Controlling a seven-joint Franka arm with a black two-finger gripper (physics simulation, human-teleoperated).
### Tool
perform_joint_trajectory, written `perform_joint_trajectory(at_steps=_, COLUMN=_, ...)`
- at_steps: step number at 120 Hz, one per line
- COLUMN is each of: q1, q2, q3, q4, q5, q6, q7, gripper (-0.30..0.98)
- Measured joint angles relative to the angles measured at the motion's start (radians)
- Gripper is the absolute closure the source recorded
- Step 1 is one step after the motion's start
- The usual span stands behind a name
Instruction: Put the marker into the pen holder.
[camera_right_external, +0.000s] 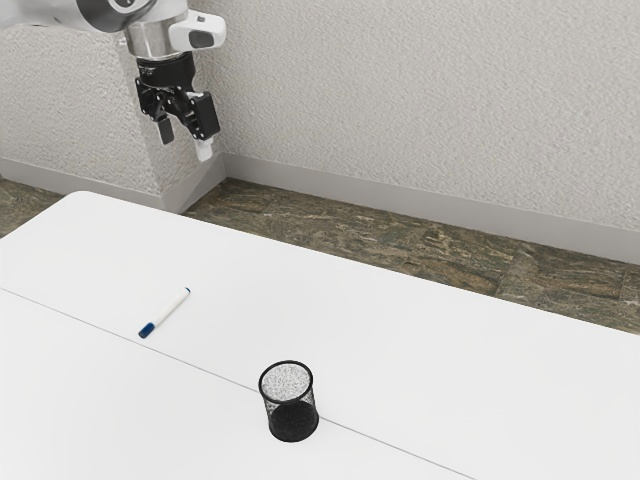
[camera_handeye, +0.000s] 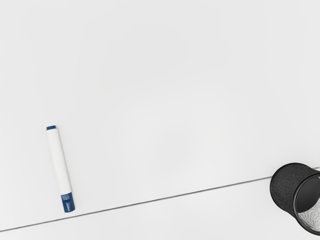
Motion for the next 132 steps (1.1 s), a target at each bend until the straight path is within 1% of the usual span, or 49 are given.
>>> perform_joint_trajectory(at_steps=22, q1=0.004, q2=0.001, q3=0.001, q4=0.000, q5=-0.006, q6=0.000, q7=0.001, gripper=0.00)
perform_joint_trajectory(at_steps=32, q1=0.031, q2=0.007, q3=-0.005, q4=0.024, q5=-0.038, q6=-0.006, q7=0.002, gripper=0.00)
perform_joint_trajectory(at_steps=36, q1=0.040, q2=0.009, q3=-0.019, q4=0.069, q5=-0.022, q6=-0.018, q7=0.003, gripper=0.00)
perform_joint_trajectory(at_steps=40, q1=0.025, q2=0.022, q3=-0.029, q4=0.093, q5=0.001, q6=-0.028, q7=0.003, gripper=0.00)
perform_joint_trajectory(at_steps=48, q1=-0.010, q2=0.110, q3=-0.033, q4=0.110, q5=0.056, q6=-0.034, q7=0.003, gripper=0.00)
perform_joint_trajectory(at_steps=58, q1=0.017, q2=0.227, q3=-0.034, q4=0.109, q5=0.107, q6=-0.004, q7=0.004, gripper=0.00)
perform_joint_trajectory(at_steps=69, q1=0.065, q2=0.318, q3=-0.034, q4=0.101, q5=0.135, q6=0.049, q7=0.005, gripper=0.00)
perform_joint_trajectory(at_steps=82, q1=0.120, q2=0.406, q3=-0.034, q4=0.096, q5=0.145, q6=0.098, q7=0.006, gripper=0.00)
perform_joint_trajectory(at_steps=99, q1=0.172, q2=0.477, q3=-0.035, q4=0.073, q5=0.134, q6=0.133, q7=0.005, gripper=0.00)
perform_joint_trajectory(at_steps=108, q1=0.198, q2=0.492, q3=-0.035, q4=0.049, q5=0.130, q6=0.144, q7=0.005, gripper=0.00)
perform_joint_trajectory(at_steps=119, q1=0.242, q2=0.494, q3=-0.036, q4=-0.025, q5=0.127, q6=0.169, q7=0.005, gripper=0.00)
perform_joint_trajectory(at_steps=132, q1=0.262, q2=0.483, q3=-0.035, q4=-0.127, q5=0.124, q6=0.221, q7=0.005, gripper=0.00)
